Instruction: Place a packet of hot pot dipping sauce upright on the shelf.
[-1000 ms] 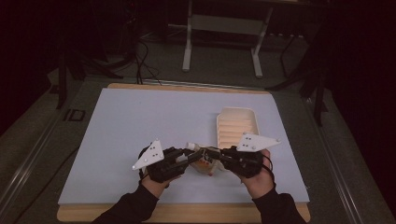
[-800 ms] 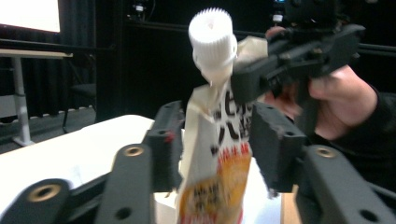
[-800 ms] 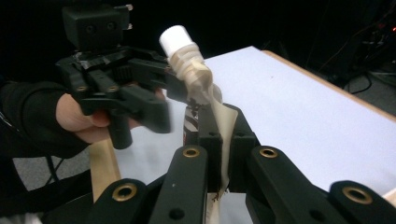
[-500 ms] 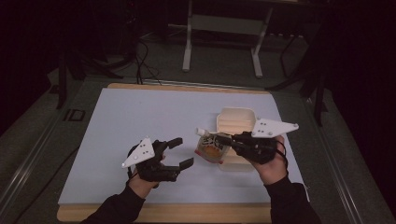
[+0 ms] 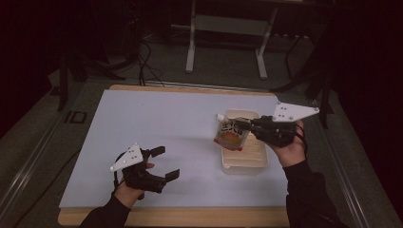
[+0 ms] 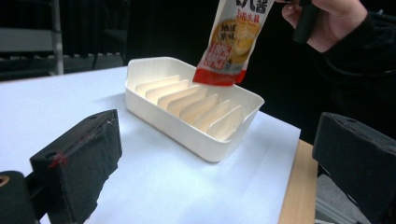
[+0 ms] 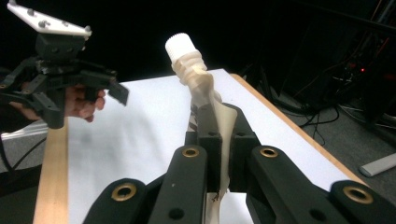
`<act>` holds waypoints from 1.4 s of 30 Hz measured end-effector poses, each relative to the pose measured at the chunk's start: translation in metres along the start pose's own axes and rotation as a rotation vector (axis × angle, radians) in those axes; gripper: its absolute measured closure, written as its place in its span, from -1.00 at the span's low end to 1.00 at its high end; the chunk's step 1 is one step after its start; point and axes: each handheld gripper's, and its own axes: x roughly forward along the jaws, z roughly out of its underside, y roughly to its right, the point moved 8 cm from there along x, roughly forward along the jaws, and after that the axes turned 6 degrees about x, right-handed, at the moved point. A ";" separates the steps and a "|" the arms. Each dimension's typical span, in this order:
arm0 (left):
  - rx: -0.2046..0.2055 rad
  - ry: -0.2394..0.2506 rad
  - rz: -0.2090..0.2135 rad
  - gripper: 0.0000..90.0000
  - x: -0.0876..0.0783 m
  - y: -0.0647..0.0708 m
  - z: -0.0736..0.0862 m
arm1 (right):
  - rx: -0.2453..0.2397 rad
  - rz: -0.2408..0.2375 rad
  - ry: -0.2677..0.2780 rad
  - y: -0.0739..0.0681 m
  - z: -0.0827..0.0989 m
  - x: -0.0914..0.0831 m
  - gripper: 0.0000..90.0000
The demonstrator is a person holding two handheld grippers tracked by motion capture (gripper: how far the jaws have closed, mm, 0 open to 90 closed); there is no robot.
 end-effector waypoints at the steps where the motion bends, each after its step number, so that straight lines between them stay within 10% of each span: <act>1: -0.009 0.003 -0.001 -0.96 -0.001 -0.001 0.001 | -0.001 0.004 0.005 0.004 0.000 -0.001 0.94; 26: 0.014 -0.020 -0.064 -0.97 -0.021 0.002 0.019 | -0.023 0.031 -0.054 0.083 0.015 0.014 0.93; 42: 0.003 -0.032 -0.105 -0.97 -0.031 -0.001 0.024 | -0.057 0.036 -0.126 0.108 0.035 0.044 0.93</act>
